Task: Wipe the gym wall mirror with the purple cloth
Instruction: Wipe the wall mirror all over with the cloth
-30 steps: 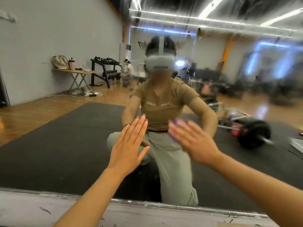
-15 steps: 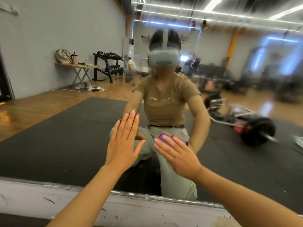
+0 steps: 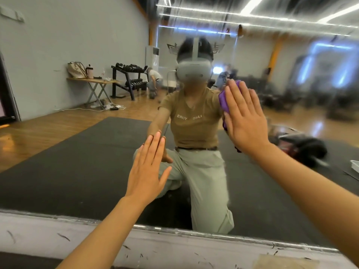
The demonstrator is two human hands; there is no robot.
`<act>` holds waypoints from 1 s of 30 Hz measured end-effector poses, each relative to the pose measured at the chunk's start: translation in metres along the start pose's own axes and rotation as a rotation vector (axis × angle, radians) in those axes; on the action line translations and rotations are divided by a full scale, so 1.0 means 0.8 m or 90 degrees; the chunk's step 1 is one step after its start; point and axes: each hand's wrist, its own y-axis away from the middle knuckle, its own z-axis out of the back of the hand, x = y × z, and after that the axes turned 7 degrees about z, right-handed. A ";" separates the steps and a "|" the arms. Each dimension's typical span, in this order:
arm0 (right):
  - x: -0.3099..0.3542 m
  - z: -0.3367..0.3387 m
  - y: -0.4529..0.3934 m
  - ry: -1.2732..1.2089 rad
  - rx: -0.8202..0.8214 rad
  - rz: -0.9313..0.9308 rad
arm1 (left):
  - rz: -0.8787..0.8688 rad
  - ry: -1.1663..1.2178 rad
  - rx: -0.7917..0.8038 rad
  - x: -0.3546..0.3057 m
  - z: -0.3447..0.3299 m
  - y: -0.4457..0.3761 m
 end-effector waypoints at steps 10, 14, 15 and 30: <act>0.153 -0.044 0.183 -0.063 0.201 0.321 | -0.018 0.033 -0.009 0.000 -0.008 0.004; 0.145 -0.041 0.198 -0.036 0.252 0.402 | -0.034 0.010 0.004 0.013 -0.005 0.008; 0.138 -0.041 0.187 -0.035 0.252 0.425 | -0.033 0.006 0.004 0.017 -0.004 0.009; 0.089 -0.026 -0.102 -0.067 -0.076 0.006 | -0.004 -0.061 -0.078 0.071 -0.004 -0.003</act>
